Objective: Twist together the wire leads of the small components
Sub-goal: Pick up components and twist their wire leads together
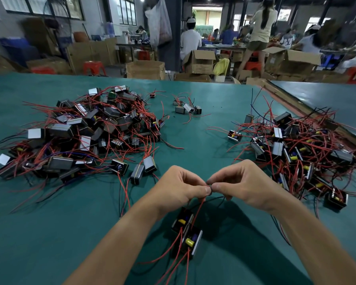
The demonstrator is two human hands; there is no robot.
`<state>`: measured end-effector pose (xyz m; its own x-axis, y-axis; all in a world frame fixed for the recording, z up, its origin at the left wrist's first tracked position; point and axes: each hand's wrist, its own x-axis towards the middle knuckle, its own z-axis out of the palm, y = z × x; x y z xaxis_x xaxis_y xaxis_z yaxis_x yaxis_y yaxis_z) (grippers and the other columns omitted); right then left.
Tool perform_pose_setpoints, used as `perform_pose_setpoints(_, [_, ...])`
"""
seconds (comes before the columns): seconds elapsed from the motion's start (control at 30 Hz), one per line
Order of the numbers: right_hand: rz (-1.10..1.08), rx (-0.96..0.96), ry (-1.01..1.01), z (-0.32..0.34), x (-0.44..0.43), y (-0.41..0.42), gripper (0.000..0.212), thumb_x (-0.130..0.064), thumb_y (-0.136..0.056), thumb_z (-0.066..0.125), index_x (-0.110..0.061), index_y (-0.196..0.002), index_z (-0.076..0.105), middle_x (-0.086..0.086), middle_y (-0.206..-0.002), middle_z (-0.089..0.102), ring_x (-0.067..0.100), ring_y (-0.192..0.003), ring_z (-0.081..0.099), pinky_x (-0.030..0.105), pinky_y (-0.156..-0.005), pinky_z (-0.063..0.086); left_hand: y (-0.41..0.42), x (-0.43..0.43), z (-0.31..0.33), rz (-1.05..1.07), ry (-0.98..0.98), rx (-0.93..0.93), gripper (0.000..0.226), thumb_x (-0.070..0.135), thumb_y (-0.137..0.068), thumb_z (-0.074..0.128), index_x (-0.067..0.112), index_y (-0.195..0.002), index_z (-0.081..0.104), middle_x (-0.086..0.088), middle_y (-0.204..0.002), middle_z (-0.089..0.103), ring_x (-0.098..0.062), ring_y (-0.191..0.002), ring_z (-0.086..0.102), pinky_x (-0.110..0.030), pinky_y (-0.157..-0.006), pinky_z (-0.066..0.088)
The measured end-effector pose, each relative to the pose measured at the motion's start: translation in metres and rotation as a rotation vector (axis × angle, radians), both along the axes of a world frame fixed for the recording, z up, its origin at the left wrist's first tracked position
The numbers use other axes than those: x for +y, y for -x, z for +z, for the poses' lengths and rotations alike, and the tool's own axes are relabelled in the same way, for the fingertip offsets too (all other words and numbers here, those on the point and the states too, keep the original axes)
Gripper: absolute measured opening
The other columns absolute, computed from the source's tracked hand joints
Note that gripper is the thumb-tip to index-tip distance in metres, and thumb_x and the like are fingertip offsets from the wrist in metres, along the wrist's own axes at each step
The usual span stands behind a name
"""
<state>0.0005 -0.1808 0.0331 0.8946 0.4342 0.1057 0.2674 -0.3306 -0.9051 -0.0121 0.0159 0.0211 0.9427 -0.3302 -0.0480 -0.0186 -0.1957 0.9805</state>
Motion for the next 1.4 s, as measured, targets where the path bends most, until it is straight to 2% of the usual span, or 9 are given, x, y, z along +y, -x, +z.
perform_pose_setpoints(0.07, [-0.016, -0.014, 0.028, -0.001, 0.0, -0.001, 0.013, -0.006, -0.084, 0.074, -0.018, -0.079, 0.079, 0.024, -0.069, 0.067, 0.018, -0.056, 0.05, 0.037, -0.057, 0.045, 0.0, -0.002, -0.002, 0.037, -0.039, -0.057, 0.008, 0.008, -0.082, 0.075, 0.005, -0.074, 0.076, -0.011, -0.069, 0.069, -0.015, -0.064, 0.054, -0.029, -0.066, 0.041])
perform_pose_setpoints(0.2, [-0.036, -0.048, 0.04, -0.004, 0.002, -0.002, 0.012, -0.006, -0.083, 0.074, -0.015, -0.076, 0.077, 0.014, -0.062, 0.065, 0.017, -0.053, 0.05, 0.038, -0.055, 0.044, -0.001, -0.004, -0.007, 0.061, -0.195, -0.19, 0.01, 0.021, -0.08, 0.073, 0.016, -0.074, 0.078, -0.004, -0.064, 0.07, -0.009, -0.057, 0.05, -0.03, -0.058, 0.041])
perform_pose_setpoints(0.3, [-0.036, -0.065, 0.053, -0.005, 0.001, -0.003, 0.012, -0.007, -0.083, 0.075, -0.014, -0.075, 0.075, -0.003, -0.058, 0.063, 0.012, -0.052, 0.05, 0.034, -0.055, 0.043, 0.0, -0.003, -0.006, 0.051, -0.199, -0.206, 0.011, 0.025, -0.078, 0.072, 0.017, -0.073, 0.078, -0.009, -0.065, 0.071, -0.01, -0.057, 0.049, -0.03, -0.058, 0.041])
perform_pose_setpoints(0.47, [-0.033, -0.101, 0.168, -0.007, -0.002, -0.004, 0.012, -0.018, -0.086, 0.074, -0.016, -0.074, 0.072, -0.007, -0.054, 0.059, 0.007, -0.05, 0.046, 0.026, -0.051, 0.038, -0.001, -0.003, -0.006, 0.05, -0.201, -0.214, 0.011, 0.021, -0.081, 0.073, 0.016, -0.074, 0.078, -0.011, -0.07, 0.072, -0.009, -0.058, 0.052, -0.03, -0.059, 0.043])
perform_pose_setpoints(0.63, [-0.049, -0.139, 0.291, -0.005, 0.003, -0.003, 0.021, -0.02, -0.088, 0.069, -0.016, -0.068, 0.065, -0.006, -0.054, 0.054, 0.007, -0.053, 0.043, 0.032, -0.054, 0.04, -0.001, -0.005, -0.009, 0.067, -0.292, -0.316, 0.014, 0.029, -0.078, 0.069, 0.025, -0.067, 0.074, 0.012, -0.05, 0.06, 0.003, -0.045, 0.044, -0.016, -0.049, 0.034])
perform_pose_setpoints(0.83, [-0.024, -0.08, 0.36, -0.006, 0.006, -0.002, 0.026, -0.016, -0.092, 0.064, -0.016, -0.066, 0.061, -0.01, -0.052, 0.047, 0.005, -0.05, 0.037, 0.023, -0.052, 0.034, 0.0, -0.005, -0.011, 0.065, -0.448, -0.55, 0.012, 0.022, -0.08, 0.068, 0.021, -0.068, 0.072, 0.023, -0.047, 0.054, 0.009, -0.04, 0.045, -0.005, -0.043, 0.025])
perform_pose_setpoints(1.03, [-0.028, -0.121, 0.213, -0.005, 0.004, -0.001, 0.011, -0.009, -0.084, 0.073, -0.015, -0.075, 0.069, 0.006, -0.065, 0.066, 0.011, -0.059, 0.054, 0.028, -0.059, 0.045, -0.007, -0.002, -0.013, 0.054, -0.312, -0.283, 0.016, 0.023, -0.083, 0.071, 0.021, -0.067, 0.074, 0.01, -0.055, 0.064, 0.001, -0.049, 0.049, -0.019, -0.053, 0.039])
perform_pose_setpoints(1.13, [-0.041, -0.183, 0.168, -0.005, 0.002, -0.001, 0.017, -0.003, -0.078, 0.077, -0.018, -0.075, 0.07, 0.004, -0.071, 0.07, 0.009, -0.064, 0.06, 0.026, -0.063, 0.051, -0.007, -0.002, -0.01, 0.02, -0.174, -0.144, 0.019, 0.014, -0.087, 0.07, 0.014, -0.068, 0.074, 0.004, -0.057, 0.064, -0.008, -0.053, 0.05, -0.026, -0.057, 0.04])
perform_pose_setpoints(1.4, [-0.084, -0.262, 0.079, -0.003, 0.004, -0.002, 0.016, -0.008, -0.073, 0.084, -0.017, -0.067, 0.072, 0.004, -0.06, 0.065, 0.005, -0.054, 0.05, 0.022, -0.054, 0.042, -0.006, 0.0, -0.002, -0.014, -0.02, -0.024, 0.016, 0.008, -0.089, 0.068, 0.004, -0.073, 0.072, 0.003, -0.051, 0.06, 0.0, -0.039, 0.04, -0.012, -0.041, 0.03])
